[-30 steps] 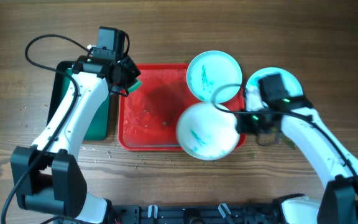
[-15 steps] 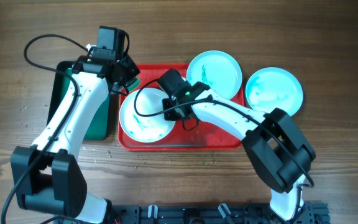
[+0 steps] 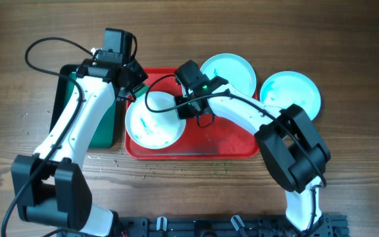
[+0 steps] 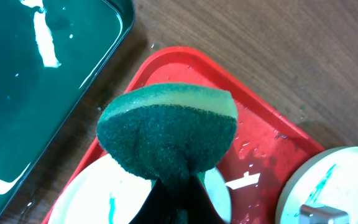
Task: Clean dirty plates on tray and stack at the side
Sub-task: 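Grasp the next plate rim on the red tray with the right gripper, then scrub the held plate with the left-held sponge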
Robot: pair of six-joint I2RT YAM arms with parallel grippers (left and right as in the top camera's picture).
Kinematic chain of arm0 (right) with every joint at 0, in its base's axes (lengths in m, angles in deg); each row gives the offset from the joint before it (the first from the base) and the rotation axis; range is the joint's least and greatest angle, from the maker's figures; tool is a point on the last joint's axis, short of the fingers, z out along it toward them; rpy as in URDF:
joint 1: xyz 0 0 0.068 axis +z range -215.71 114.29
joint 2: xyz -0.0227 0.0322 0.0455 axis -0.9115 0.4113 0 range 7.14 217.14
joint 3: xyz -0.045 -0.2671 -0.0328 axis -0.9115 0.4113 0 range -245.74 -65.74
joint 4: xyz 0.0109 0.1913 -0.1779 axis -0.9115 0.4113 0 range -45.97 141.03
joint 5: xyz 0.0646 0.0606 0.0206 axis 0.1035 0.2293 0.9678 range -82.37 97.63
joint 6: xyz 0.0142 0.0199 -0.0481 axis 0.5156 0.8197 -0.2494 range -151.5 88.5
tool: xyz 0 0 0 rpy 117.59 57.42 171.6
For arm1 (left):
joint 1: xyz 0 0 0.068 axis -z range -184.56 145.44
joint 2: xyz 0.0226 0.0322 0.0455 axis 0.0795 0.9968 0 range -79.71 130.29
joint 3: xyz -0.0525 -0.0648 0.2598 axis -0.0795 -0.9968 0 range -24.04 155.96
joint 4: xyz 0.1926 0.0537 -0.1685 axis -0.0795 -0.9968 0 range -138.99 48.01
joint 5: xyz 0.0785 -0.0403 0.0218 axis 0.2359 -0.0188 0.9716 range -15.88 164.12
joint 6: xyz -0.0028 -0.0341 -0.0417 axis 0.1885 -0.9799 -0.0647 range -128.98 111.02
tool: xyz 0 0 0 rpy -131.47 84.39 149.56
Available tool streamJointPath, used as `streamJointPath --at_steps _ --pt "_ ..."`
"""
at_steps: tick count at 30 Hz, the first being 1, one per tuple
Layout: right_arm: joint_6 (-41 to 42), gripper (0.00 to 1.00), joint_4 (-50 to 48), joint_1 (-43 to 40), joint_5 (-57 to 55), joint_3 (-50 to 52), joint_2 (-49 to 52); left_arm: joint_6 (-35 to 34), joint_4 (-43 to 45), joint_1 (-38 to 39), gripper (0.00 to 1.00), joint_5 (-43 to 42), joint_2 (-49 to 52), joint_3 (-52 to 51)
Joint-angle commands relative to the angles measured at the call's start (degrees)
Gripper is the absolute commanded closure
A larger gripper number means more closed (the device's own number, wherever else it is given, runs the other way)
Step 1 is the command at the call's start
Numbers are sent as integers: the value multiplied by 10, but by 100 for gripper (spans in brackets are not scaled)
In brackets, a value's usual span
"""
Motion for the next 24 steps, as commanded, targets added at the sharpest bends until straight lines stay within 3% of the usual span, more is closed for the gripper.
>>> streamJointPath --at_steps 1,4,7,10,13,15,18,24 --pt "148 96 27 -22 -12 -10 21 -10 -8 -1 96 11 6 -18" --pt "149 96 37 -43 13 -10 21 -10 2 2 96 1 8 -79" --pt "87 96 17 -43 55 -10 21 5 58 18 96 1 15 -140" --pt "72 96 9 -43 55 -10 21 103 161 51 96 1 24 -197" --pt "71 96 9 -43 55 -10 21 179 196 83 96 1 58 -211" --pt "61 96 9 -43 55 -10 21 250 194 102 96 -78 86 -211" --pt "61 96 4 -43 55 -10 21 263 216 95 96 -162 50 -205" --pt "61 96 4 -43 55 -10 21 261 269 59 96 -50 56 -208"
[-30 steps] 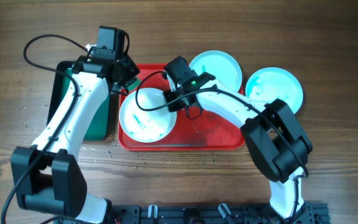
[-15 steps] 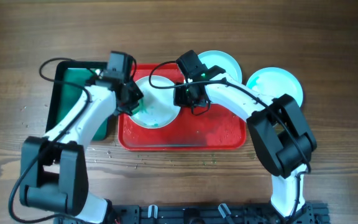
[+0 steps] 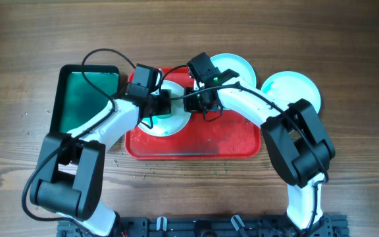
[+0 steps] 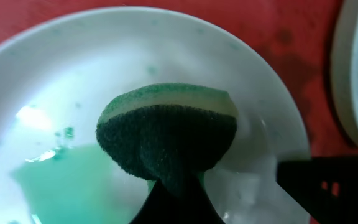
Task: Clean dirty plates on tray and stack at the side
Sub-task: 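Scrub the held plate with the left-held sponge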
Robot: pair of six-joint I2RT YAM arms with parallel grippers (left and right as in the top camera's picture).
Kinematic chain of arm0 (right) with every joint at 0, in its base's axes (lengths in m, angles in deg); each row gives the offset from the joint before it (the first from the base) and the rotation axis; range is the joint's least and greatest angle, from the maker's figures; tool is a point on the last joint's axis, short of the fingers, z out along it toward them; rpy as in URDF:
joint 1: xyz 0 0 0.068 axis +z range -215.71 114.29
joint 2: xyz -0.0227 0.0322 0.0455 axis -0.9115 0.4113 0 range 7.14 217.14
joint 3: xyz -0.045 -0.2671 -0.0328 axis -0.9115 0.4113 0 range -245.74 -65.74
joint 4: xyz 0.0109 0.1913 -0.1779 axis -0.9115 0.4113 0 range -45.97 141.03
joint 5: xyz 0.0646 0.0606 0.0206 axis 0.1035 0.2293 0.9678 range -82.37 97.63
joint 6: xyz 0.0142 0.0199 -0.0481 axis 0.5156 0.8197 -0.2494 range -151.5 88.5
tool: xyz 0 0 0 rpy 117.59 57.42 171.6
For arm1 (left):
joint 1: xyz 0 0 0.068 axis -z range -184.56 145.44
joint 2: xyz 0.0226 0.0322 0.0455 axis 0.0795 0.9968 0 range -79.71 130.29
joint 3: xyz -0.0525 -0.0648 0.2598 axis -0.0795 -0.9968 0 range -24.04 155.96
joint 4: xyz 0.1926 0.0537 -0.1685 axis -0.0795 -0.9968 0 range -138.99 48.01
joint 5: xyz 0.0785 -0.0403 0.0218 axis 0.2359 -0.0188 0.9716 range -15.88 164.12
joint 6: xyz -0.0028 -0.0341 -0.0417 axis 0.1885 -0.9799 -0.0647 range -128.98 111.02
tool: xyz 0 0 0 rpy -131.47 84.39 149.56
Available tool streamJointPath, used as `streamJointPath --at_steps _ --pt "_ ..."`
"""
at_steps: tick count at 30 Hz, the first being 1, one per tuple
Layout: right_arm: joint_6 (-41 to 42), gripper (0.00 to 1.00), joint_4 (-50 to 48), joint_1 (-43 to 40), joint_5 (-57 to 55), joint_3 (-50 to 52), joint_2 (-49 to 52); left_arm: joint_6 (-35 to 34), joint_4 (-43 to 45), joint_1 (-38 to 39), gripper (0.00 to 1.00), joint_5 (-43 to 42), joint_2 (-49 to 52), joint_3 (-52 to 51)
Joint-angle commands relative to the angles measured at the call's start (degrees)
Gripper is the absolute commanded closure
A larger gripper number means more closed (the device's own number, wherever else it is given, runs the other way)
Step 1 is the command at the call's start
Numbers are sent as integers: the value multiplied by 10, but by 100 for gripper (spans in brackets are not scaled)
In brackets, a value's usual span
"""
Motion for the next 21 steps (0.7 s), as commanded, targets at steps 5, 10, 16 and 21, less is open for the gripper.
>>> streamJointPath --at_steps 5,10,16,21 --pt "-13 96 -7 3 10 -6 15 -158 -82 -14 96 213 41 -5" --pt "-14 96 -10 3 10 -6 15 -285 -219 -13 96 94 41 -5" --pt "-15 96 -6 3 10 -6 15 4 -81 -14 96 -216 41 -5" --pt "-15 96 -8 3 10 -6 15 -260 -56 -17 96 200 41 -5"
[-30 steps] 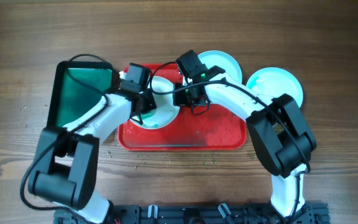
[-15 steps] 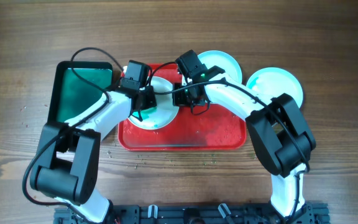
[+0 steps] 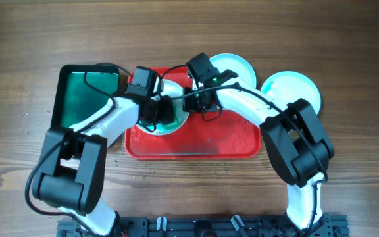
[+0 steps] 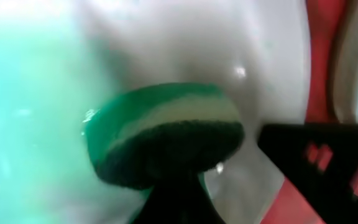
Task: Clean dirty plates on tray and stack at the side
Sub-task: 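Scrub the held plate with the left-held sponge, then move the plate with the right gripper onto the plate at the side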
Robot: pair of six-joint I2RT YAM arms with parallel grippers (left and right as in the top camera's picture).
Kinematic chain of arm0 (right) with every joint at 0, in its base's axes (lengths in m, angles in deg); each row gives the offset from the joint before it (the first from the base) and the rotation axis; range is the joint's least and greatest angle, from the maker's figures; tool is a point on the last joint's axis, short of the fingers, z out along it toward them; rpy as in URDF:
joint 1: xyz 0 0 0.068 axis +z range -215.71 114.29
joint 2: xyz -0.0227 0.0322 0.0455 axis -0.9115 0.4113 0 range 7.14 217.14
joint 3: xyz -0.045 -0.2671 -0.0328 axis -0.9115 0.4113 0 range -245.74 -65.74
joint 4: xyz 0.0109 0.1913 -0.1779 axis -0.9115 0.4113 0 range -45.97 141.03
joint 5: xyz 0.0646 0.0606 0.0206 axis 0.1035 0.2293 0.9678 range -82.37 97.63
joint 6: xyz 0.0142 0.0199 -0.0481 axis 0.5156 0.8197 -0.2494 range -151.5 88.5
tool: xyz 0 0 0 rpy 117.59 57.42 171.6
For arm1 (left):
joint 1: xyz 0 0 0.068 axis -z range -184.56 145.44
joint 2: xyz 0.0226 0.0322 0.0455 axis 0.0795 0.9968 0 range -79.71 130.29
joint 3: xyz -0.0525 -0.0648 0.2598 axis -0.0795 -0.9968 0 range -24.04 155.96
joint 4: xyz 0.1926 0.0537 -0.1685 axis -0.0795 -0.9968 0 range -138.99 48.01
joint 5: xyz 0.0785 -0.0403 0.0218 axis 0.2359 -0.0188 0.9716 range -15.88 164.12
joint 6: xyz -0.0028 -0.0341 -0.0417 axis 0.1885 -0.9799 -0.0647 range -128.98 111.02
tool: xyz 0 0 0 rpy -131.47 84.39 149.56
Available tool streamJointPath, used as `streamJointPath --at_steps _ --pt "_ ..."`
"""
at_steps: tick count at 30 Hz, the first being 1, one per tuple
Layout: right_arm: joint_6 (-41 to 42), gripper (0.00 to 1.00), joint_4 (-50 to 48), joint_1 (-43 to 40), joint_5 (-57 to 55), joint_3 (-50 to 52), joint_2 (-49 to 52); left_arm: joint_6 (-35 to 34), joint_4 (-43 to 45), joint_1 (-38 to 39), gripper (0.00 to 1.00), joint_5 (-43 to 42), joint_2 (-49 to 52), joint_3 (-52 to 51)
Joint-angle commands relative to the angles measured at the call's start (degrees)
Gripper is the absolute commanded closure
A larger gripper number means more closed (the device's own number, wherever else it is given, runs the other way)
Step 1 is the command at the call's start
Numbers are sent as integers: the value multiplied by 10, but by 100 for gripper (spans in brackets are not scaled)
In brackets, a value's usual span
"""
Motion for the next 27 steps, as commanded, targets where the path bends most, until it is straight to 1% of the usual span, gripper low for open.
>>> streamJointPath --at_steps 1,2,3,4,5,6,7,8,9,10,11,12,13,14,16,18,19,20,21,22,24,25,27 --pt "-12 96 5 1 5 -6 13 -200 -16 -7 96 354 17 -10" --pt "-13 96 5 1 5 -6 13 -245 -39 -7 96 377 17 -10" --pt "-12 96 4 1 5 -6 13 -281 -71 -7 96 369 17 -10" --pt "-12 96 1 1 5 -6 13 -285 -109 -6 96 318 17 -10" --pt "-12 96 -2 1 5 -6 13 -276 -128 -5 96 278 17 -10" --pt "-13 96 -3 1 5 -6 13 -221 -145 -5 96 204 17 -10" --pt "-12 96 -3 1 5 -6 13 -174 -146 -5 96 154 17 -10" --pt "-13 96 -3 1 5 -6 13 -90 -133 -5 96 58 17 -10" --pt "-13 96 -3 1 5 -6 13 19 -112 -5 96 -54 17 -10" --pt "-13 96 -2 1 5 -6 13 111 -89 -5 96 -153 17 -10" --pt "-13 96 -1 1 5 -6 13 153 -46 -5 96 -203 17 -10" --pt "-13 96 0 1 5 -6 13 152 -18 -6 96 -198 17 -10" --pt "-13 96 2 1 5 -6 13 141 17 -6 96 -170 17 -10" --pt "-13 96 4 1 5 -6 13 110 41 -6 96 -113 17 -10" --pt "-13 96 4 1 5 -6 13 35 64 -6 96 46 17 -10" --pt "-13 96 3 1 5 -6 13 -44 77 -7 96 244 17 -10" --pt "-13 96 3 1 5 -6 13 -65 81 -9 96 326 17 -10" --pt "-13 96 3 1 5 -6 13 -65 81 -10 96 364 17 -10" --pt "-13 96 2 1 5 -6 13 -65 77 -10 96 394 17 -9" --pt "-15 96 2 1 5 -6 13 -65 58 -10 96 407 13 -5" --pt "-17 96 -2 1 6 -6 13 -81 4 -7 96 404 -13 3" --pt "-17 96 -3 1 7 -6 13 -82 -19 -5 96 391 -33 6" --pt "-28 96 -4 1 18 -6 13 -82 -71 -5 96 334 -103 29"
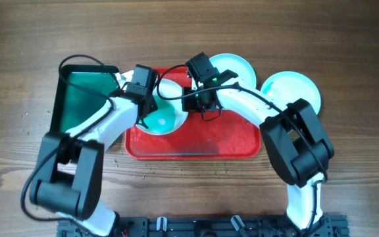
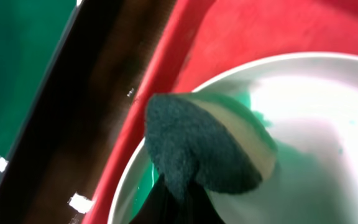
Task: Clean dirty plates on tray and stack at the side
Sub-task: 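Move the plate with the right gripper onto the plate at the side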
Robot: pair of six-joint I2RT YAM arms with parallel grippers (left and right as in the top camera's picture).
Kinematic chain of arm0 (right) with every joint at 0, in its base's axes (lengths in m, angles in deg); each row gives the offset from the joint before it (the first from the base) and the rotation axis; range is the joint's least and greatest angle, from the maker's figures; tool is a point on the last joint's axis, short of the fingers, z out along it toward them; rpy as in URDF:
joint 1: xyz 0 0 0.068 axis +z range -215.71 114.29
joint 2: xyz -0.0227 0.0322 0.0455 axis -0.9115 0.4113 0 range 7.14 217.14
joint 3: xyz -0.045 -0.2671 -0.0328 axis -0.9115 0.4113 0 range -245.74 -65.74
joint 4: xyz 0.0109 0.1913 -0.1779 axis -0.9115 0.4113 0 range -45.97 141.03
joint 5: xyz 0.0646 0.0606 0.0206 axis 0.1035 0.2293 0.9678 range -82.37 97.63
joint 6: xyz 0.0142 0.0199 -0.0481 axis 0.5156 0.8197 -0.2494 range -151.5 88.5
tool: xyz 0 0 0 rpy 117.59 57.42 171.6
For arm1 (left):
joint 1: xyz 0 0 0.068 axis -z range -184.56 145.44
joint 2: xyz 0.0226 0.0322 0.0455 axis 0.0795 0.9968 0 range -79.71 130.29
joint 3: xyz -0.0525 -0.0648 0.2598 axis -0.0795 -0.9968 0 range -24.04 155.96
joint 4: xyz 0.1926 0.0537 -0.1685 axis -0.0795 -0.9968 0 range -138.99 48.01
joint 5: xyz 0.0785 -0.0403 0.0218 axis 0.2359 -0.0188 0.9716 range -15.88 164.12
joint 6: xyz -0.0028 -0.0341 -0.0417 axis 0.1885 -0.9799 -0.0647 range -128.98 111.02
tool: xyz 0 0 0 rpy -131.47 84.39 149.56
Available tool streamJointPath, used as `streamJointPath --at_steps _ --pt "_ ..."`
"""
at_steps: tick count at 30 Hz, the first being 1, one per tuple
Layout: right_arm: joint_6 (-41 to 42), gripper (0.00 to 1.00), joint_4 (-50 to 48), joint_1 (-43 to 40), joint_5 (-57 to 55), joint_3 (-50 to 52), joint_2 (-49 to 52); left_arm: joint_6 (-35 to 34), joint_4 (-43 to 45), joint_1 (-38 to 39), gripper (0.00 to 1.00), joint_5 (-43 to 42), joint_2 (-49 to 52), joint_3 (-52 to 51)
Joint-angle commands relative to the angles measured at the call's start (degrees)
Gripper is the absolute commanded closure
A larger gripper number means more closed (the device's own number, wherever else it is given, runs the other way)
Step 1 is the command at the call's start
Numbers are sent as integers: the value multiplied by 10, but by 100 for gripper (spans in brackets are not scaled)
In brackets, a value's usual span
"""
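Observation:
A white plate (image 1: 166, 118) with green soapy liquid in it sits at the left of the red tray (image 1: 222, 141). My left gripper (image 1: 145, 105) is shut on a green sponge (image 2: 207, 146). The sponge's dark scouring side rests on the plate's (image 2: 316, 124) left rim, beside the tray's edge (image 2: 166, 81). My right gripper (image 1: 191, 102) is at the plate's right rim and looks shut on it. Its fingertips are partly hidden.
A green basin (image 1: 84, 99) of liquid stands left of the tray, also seen in the left wrist view (image 2: 17, 62). Two white plates, one (image 1: 227, 69) behind the tray's right corner and one (image 1: 291, 92) further right, lie on the wooden table.
My left gripper has moved the sponge from the plate's middle to its left rim, near the tray's edge. The right gripper has stayed at the plate's right rim.
First the sponge was held above the tray's far left corner, by the basin, with the right gripper at the plate's rim. Then it hung over the plate, then pressed into the green liquid in its middle. Now it is at the left rim.

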Motion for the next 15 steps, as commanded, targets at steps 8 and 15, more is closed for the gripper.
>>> streamJointPath --at_steps 8,15 --pt "-56 96 9 2 23 -9 -7 -13 -97 -63 96 -47 -264 61" --pt "-140 96 96 111 -409 -14 -136 -16 -87 -138 96 -198 -186 56"
